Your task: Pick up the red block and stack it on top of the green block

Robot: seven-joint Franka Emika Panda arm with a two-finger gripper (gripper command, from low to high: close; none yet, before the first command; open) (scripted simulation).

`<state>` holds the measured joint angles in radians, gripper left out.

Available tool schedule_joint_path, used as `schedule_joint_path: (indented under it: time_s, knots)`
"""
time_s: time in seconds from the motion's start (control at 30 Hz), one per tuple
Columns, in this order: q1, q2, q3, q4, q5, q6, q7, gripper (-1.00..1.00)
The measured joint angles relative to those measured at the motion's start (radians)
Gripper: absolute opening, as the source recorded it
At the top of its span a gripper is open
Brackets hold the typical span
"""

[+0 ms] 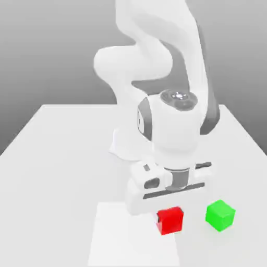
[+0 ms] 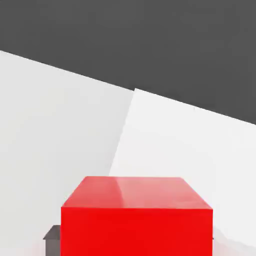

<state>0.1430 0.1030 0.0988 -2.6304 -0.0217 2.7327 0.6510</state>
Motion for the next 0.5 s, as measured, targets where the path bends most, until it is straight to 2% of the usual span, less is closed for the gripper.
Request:
schedule_joint_path:
  time_s: [0.2, 0.27, 0.37, 0.4, 0.5]
  knots:
    - [0.182, -0.098, 0.119, -0.013, 0.022, -0.084, -0.243, -1.0]
    - [0.231, -0.066, 0.117, -0.013, 0.004, -0.054, -0.261, -1.0]
    - [0.217, 0.032, 0.088, -0.008, -0.049, 0.037, -0.232, -1.0]
    - [0.225, 0.068, 0.076, -0.007, -0.069, 0.07, -0.218, 1.0]
    - [0.225, 0.068, 0.076, -0.007, -0.069, 0.07, -0.218, 1.0]
